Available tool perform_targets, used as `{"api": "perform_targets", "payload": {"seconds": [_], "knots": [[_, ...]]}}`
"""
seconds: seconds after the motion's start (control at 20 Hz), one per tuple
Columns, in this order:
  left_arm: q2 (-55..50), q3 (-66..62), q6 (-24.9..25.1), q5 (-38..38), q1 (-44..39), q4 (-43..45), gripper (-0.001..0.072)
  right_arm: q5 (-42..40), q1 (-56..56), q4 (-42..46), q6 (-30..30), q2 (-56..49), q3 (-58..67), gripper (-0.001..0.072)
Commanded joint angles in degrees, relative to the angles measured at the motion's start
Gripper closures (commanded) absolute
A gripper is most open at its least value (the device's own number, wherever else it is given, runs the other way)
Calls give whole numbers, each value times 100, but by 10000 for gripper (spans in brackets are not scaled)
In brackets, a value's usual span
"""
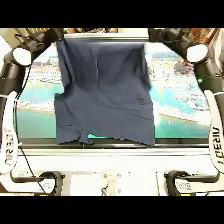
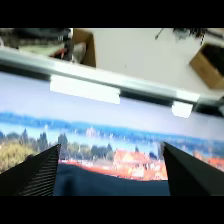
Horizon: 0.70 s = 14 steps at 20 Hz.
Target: Fold the clothes and pants, and hang the long-sleeved shirts on hangers.
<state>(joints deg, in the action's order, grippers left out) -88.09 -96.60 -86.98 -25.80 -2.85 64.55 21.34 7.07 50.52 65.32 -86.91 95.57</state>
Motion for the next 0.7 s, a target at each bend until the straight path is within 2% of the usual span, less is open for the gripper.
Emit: {"api": "perform_targets", "payload": {"seconds": [0.0, 0.05, 0.1, 0.15, 0.2, 0.3, 0.5, 0.65], "knots": [[-581, -748, 63, -1408, 369, 2, -13, -76, -98, -37, -66, -28, 26, 97], [-562, -905, 61, -1902, 544, 24, -13, 153, -175, -35, -66, 149, 26, 98], [-522, -1043, 63, -2430, 748, 46, 31, 442, -262, -13, -68, 352, 26, 120], [-450, -1108, 63, -2979, 1003, 44, 31, 833, -365, -13, -70, 584, 20, 226], [-352, -1078, 70, -3506, 1263, 46, 31, 1196, -452, -11, -72, 817, -13, 260], [-13, -568, 173, -4151, 1764, 46, 32, 1823, -568, 68, -107, 1340, -238, 260], [992, 1823, 470, -4623, 2671, 48, 31, 2673, -531, 125, -63, 2566, -1486, 260], [1539, 3797, 713, -4417, 3294, 39, 31, 2981, -503, 70, -59, 3344, -2527, 261]]}}
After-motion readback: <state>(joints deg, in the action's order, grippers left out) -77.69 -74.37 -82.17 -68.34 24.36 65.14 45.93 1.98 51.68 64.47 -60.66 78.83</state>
